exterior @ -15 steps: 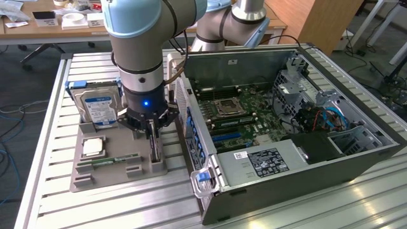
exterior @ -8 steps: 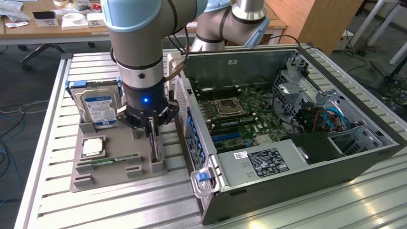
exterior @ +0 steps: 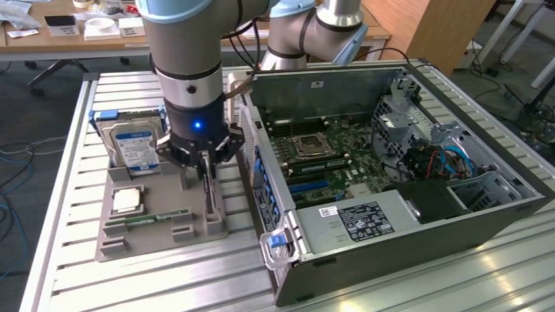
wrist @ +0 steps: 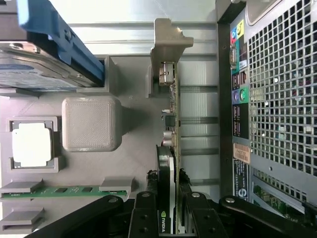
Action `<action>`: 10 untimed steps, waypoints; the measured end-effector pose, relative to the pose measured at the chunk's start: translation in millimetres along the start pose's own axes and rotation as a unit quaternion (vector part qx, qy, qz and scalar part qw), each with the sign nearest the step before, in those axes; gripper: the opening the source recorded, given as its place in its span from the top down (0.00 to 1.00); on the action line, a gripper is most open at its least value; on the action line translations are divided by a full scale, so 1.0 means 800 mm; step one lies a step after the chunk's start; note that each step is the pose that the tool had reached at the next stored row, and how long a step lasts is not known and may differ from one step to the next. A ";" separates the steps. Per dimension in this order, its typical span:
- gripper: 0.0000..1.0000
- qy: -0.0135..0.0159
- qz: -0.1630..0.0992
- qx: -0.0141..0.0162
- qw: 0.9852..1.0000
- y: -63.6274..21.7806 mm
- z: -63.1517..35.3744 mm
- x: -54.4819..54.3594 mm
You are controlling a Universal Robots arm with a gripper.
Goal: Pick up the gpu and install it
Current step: 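Pick up the gpu and move the gpu toward the slot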
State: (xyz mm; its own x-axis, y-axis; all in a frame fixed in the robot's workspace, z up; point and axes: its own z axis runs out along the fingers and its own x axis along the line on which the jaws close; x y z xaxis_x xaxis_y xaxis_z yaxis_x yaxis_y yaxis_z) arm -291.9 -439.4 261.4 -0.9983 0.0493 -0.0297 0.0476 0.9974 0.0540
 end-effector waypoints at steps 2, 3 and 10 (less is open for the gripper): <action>0.73 0.000 0.000 0.000 1.000 0.000 -0.007 0.000; 0.73 0.000 0.000 0.000 1.000 0.001 -0.011 0.000; 0.73 0.000 0.000 -0.001 1.000 0.002 -0.036 -0.001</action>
State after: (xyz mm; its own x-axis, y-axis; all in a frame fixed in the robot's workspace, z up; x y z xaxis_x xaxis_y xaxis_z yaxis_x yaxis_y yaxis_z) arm -291.9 -439.4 289.9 -0.9984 0.0490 -0.0296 0.0472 0.9973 0.0564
